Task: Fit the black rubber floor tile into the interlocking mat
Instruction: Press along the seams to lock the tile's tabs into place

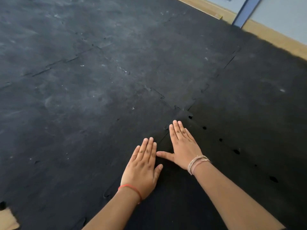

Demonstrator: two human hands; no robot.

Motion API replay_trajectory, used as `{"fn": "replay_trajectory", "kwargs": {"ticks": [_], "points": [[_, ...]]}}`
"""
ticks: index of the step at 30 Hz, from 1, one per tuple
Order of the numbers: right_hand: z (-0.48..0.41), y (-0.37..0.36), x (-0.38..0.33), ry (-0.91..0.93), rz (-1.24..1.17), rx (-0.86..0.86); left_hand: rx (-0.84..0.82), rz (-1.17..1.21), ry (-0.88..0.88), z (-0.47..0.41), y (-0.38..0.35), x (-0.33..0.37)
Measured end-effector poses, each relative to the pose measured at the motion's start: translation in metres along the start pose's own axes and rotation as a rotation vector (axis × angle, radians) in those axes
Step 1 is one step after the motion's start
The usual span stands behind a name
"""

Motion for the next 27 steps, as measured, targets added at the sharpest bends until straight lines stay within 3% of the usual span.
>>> {"fn": "replay_trajectory", "kwargs": {"ticks": [8,12,14,20,24,27], "points": [[-0.005,-0.001,0.010,0.013,-0.104,0.021,-0.003,0.041,0.027,-0.001,0.017,0.001],[0.003,0.020,0.080,-0.386,-0.230,0.213,0.021,0.024,0.046,-0.003,0.019,-0.002],[0.002,0.024,0.085,-0.446,-0.215,0.221,0.016,-0.027,0.031,-0.002,0.018,0.000],[0.013,0.050,0.081,-0.498,-0.292,0.355,0.021,-0.028,0.049,0.000,0.022,0.002],[0.036,0.071,0.073,-0.487,-0.248,0.559,0.040,0.006,0.041,0.002,0.026,0.002],[0.026,0.049,0.076,-0.454,-0.316,0.419,0.035,0.007,0.039,0.002,0.024,0.002]]}}
Point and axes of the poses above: each hand's wrist, its own z-axis away from the middle knuckle, its own y-axis out of the back of the hand, x = y × z, the point moved 10 cm from there along -z, towards the middle knuckle, and after that the axes turned 10 degrees about y, right-handed, at the moved point
